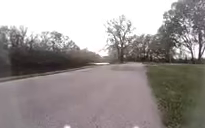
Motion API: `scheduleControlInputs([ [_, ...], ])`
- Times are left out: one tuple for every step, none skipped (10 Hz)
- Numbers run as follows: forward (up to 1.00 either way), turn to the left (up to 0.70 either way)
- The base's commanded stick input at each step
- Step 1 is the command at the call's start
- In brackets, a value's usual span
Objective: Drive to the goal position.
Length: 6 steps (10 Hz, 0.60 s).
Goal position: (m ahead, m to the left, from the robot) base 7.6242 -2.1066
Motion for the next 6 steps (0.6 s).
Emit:
scheduleControlInputs([
  [0.00, 0.00],
  [0.00, 0.00],
  [0.00, 0.00],
  [0.47, 0.00],
  [1.00, 0.00],
  [1.00, 0.00],
])
